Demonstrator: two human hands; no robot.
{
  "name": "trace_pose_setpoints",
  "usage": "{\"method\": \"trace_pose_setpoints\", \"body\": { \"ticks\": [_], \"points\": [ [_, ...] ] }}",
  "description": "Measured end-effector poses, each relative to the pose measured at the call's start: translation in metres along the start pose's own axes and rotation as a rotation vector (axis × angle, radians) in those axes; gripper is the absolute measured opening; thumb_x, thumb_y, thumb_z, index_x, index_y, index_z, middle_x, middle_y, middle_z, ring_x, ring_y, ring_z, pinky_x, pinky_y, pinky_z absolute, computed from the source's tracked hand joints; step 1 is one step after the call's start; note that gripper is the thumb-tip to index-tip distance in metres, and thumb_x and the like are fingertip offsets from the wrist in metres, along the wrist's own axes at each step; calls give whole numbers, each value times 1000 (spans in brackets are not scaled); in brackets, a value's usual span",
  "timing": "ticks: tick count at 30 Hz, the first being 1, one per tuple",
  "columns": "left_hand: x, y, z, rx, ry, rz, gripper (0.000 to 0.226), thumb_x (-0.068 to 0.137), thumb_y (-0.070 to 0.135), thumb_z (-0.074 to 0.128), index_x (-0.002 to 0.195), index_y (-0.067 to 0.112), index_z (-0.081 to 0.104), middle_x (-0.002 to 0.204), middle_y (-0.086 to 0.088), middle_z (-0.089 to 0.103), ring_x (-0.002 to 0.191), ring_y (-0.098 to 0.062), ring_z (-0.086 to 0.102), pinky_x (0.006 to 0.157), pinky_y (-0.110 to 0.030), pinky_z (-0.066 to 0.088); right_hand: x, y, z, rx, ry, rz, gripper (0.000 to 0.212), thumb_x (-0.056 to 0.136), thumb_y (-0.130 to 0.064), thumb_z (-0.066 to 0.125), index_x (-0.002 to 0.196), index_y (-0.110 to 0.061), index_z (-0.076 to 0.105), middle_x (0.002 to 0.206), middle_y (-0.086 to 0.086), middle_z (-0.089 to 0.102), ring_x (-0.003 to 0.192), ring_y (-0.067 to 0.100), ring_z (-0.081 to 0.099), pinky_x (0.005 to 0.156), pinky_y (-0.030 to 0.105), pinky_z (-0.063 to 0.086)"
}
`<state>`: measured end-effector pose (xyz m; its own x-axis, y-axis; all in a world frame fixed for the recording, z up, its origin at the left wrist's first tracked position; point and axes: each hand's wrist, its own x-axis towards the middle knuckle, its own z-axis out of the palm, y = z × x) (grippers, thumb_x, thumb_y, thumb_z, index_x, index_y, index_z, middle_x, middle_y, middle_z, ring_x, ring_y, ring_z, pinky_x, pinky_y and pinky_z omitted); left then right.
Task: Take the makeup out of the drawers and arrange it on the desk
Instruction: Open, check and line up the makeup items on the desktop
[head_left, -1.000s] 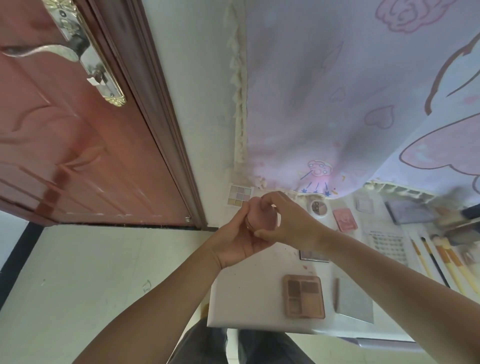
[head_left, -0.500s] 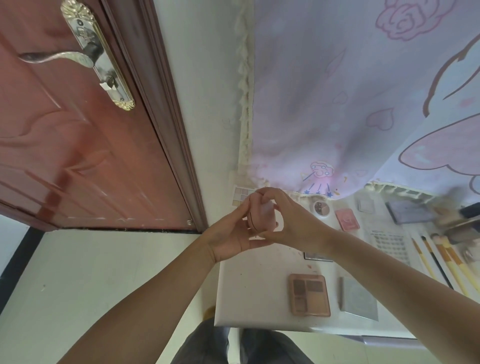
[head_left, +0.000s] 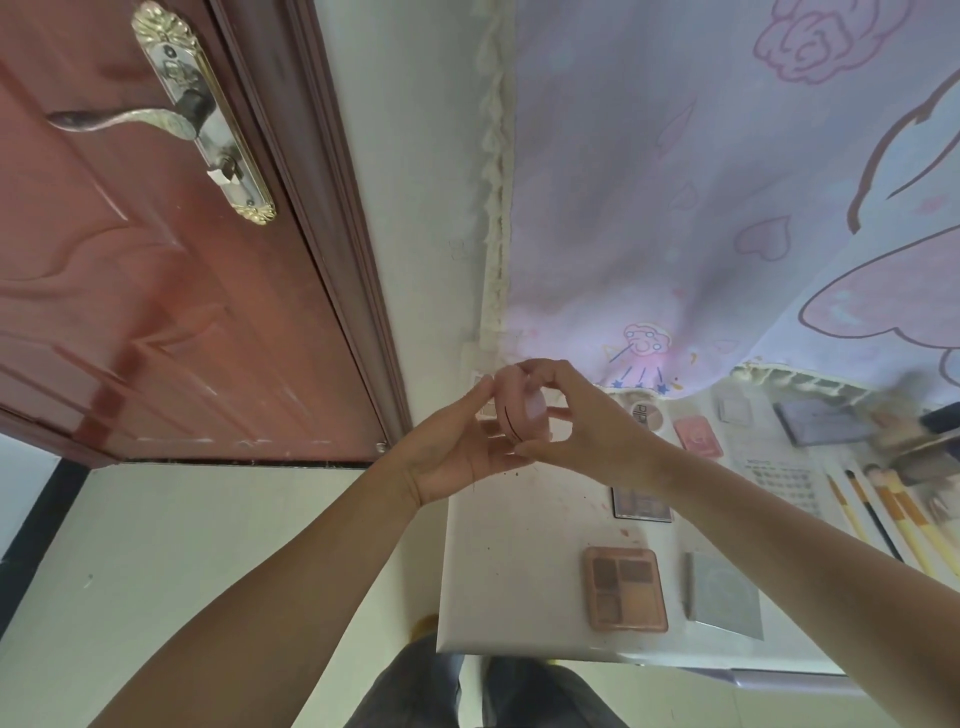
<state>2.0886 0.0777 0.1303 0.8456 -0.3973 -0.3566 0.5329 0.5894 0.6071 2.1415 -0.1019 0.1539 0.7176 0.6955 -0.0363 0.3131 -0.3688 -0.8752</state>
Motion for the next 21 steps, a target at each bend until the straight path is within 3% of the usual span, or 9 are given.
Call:
{"method": "trace_pose_setpoints", "body": {
  "ticks": [3, 7, 12, 17, 21],
  "points": [
    [-1, 4, 0, 60, 17, -43, 53, 81, 44, 68, 127, 20, 59, 130, -24, 53, 118, -39, 52, 102, -48, 43, -1, -3, -2, -62, -25, -43, 62, 73, -25, 80, 114, -45, 37, 134, -15, 44, 122, 1, 45, 100, 18, 41],
    [-1, 2, 2, 63, 36, -41, 52, 84, 47, 63, 130, 22, 57, 135, -21, 52, 120, -36, 53, 99, -47, 46, 2, -6, -5, -73, -35, -28, 61, 71, -24, 81, 111, -42, 39, 127, -13, 47, 116, -1, 47, 91, 20, 49],
    [0, 3, 4, 75, 57, -51, 49, 85, 48, 62, 126, 22, 60, 132, -19, 55, 116, -34, 57, 98, -46, 47, 5, -7, -12, -67, -69, 0, 63, 69, -19, 83, 119, -22, 44, 123, -10, 50, 115, -1, 47, 89, 26, 52],
    [2, 3, 8, 88, 76, -66, 52, 74, 49, 72, 118, 21, 66, 125, -21, 59, 108, -33, 61, 92, -44, 51, 5, -4, -11, -116, -72, 20, 65, 69, -20, 83, 119, -21, 41, 121, -11, 46, 114, -4, 44, 83, 26, 52],
    [-1, 1, 9, 103, 51, -65, 51, 79, 55, 63, 121, 26, 64, 127, -15, 58, 108, -25, 59, 97, -42, 48, 9, -6, -8, -85, -25, 100, 59, 70, -31, 81, 112, -29, 40, 117, -15, 50, 112, -2, 48, 75, 17, 52]
  ]
}}
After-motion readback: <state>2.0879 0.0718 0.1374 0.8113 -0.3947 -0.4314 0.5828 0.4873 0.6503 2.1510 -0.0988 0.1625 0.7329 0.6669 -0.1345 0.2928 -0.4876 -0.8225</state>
